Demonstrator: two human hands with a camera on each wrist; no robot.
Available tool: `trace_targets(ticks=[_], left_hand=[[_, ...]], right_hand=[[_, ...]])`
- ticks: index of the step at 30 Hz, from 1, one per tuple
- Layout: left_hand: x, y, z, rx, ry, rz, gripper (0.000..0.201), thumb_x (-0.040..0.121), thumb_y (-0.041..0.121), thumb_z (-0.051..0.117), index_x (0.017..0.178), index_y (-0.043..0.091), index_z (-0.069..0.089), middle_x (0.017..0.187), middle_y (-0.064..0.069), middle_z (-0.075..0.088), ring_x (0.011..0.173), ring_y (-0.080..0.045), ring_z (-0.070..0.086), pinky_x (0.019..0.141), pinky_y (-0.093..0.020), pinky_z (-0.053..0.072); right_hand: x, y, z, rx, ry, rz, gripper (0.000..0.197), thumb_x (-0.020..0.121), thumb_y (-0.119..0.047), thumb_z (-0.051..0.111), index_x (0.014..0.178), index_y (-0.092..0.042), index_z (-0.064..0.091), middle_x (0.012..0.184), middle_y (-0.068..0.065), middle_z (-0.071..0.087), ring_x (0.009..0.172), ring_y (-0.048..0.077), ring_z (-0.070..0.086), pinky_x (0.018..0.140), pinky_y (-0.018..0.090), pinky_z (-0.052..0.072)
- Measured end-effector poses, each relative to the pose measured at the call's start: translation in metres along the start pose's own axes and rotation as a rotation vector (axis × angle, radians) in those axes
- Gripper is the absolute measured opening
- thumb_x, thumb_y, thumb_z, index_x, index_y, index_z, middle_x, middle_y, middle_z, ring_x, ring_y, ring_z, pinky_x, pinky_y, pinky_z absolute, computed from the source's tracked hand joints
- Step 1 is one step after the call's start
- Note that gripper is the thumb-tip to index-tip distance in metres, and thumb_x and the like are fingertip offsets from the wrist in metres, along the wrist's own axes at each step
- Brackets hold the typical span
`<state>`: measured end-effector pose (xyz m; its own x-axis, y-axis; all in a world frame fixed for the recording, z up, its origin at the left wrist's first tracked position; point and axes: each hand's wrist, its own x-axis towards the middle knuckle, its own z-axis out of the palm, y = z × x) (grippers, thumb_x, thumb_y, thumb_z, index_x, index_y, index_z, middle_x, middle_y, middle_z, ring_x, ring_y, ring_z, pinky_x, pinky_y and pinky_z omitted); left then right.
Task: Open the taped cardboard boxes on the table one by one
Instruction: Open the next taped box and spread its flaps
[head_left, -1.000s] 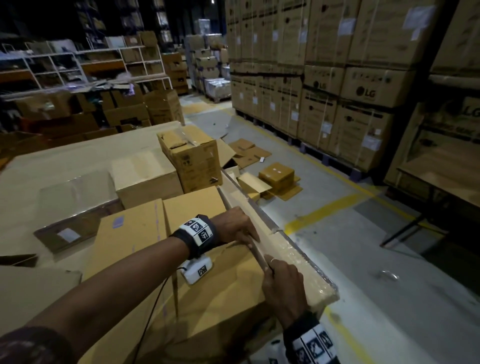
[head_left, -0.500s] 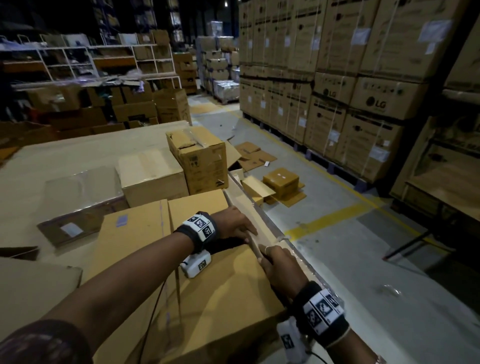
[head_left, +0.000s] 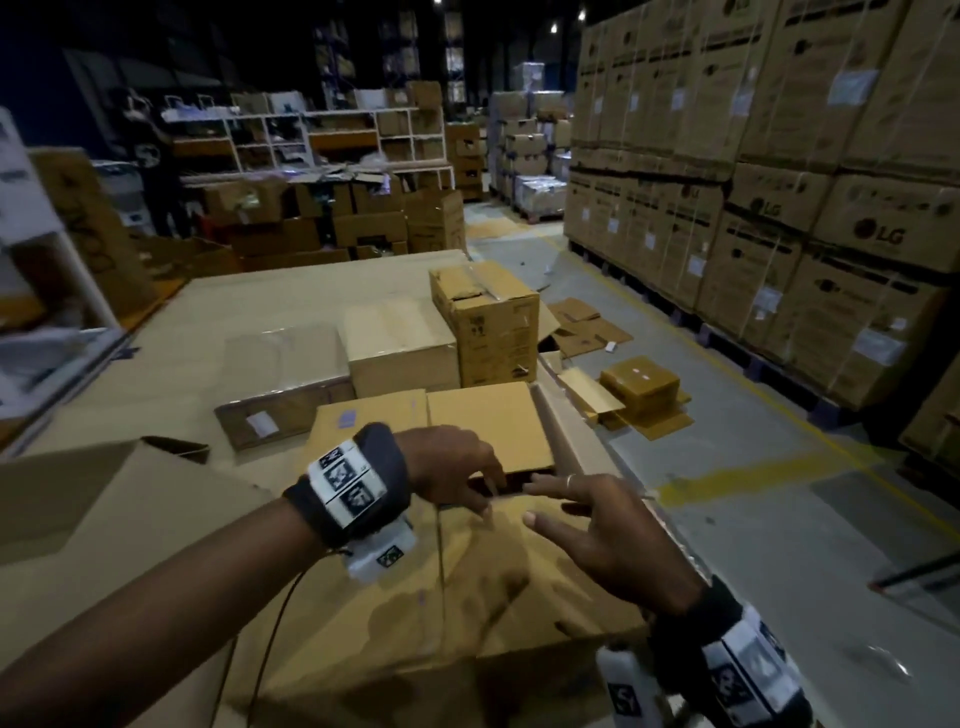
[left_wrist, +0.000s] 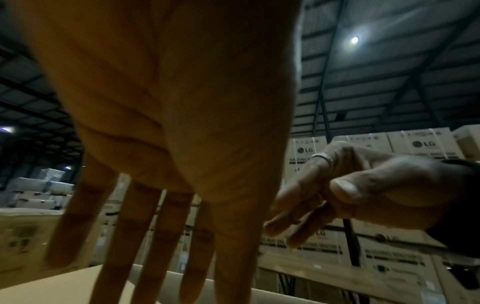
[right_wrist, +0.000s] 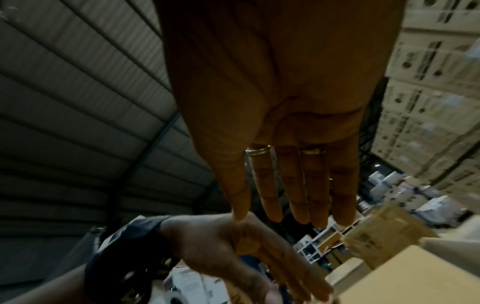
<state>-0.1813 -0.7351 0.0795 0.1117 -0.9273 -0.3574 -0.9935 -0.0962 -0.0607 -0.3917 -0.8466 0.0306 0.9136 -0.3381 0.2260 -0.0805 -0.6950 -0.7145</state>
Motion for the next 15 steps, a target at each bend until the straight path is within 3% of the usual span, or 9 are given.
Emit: trace_targets(ticks=[4, 6, 8, 10, 12, 15], left_hand=[[-0.080, -0.001, 0.042, -0.184, -0.041, -0.213, 0.053, 0.094, 0.052, 0.062, 0.142, 0.033, 0.054, 0.130, 0.003, 0.065, 0.116, -0.022, 0.062, 0.096, -0.042, 0.052], [-0.116, 0.004, 0.067, -0.299, -0.032, -0.304, 0.056, 0.093, 0.051, 0.064, 0.144, 0.032, 0.052, 0.131, 0.004, 0.063, 0.117, -0.021, 0.060, 0.097, -0.040, 0.051], [-0.149, 0.017, 0.091, -0.393, 0.015, -0.350, 0.063, 0.091, 0.058, 0.065, 0.145, 0.030, 0.050, 0.135, 0.003, 0.058, 0.121, -0.022, 0.057, 0.099, -0.038, 0.049], [-0.174, 0.032, 0.119, -0.467, 0.092, -0.360, 0.072, 0.089, 0.060, 0.065, 0.151, 0.031, 0.043, 0.153, 0.002, 0.042, 0.137, -0.021, 0.044, 0.111, -0.036, 0.040], [-0.189, 0.048, 0.146, -0.530, 0.184, -0.394, 0.084, 0.087, 0.063, 0.066, 0.157, 0.036, 0.029, 0.167, 0.004, 0.019, 0.151, -0.020, 0.023, 0.121, -0.034, 0.024], [-0.199, 0.060, 0.182, -0.602, 0.356, -0.566, 0.093, 0.086, 0.070, 0.060, 0.160, 0.042, 0.012, 0.170, 0.004, -0.007, 0.157, -0.021, -0.005, 0.125, -0.044, 0.009]], right_hand=[[0.017, -0.048, 0.020, 0.043, -0.180, -0.124, 0.035, 0.093, -0.041, 0.069, 0.127, -0.037, 0.068, 0.128, -0.028, 0.062, 0.119, -0.010, 0.056, 0.095, 0.016, 0.051], [0.031, -0.054, 0.038, -0.047, -0.275, -0.121, 0.038, 0.092, -0.047, 0.068, 0.127, -0.034, 0.068, 0.132, -0.021, 0.064, 0.119, -0.003, 0.058, 0.097, 0.025, 0.054], [0.044, -0.054, 0.056, -0.294, -0.411, -0.109, 0.038, 0.093, -0.047, 0.065, 0.126, -0.027, 0.068, 0.131, -0.011, 0.064, 0.118, 0.008, 0.058, 0.097, 0.034, 0.053], [0.049, -0.055, 0.070, -0.596, -0.628, -0.112, 0.034, 0.099, -0.039, 0.058, 0.126, -0.019, 0.064, 0.130, 0.001, 0.062, 0.115, 0.020, 0.058, 0.095, 0.036, 0.050], [0.052, -0.056, 0.076, -0.764, -0.860, -0.129, 0.032, 0.104, -0.031, 0.050, 0.130, -0.013, 0.057, 0.132, 0.007, 0.059, 0.114, 0.027, 0.058, 0.089, 0.034, 0.046], [0.058, -0.056, 0.076, -0.795, -0.966, -0.180, 0.028, 0.106, -0.025, 0.046, 0.128, -0.009, 0.055, 0.133, 0.010, 0.059, 0.113, 0.029, 0.059, 0.083, 0.032, 0.042]])
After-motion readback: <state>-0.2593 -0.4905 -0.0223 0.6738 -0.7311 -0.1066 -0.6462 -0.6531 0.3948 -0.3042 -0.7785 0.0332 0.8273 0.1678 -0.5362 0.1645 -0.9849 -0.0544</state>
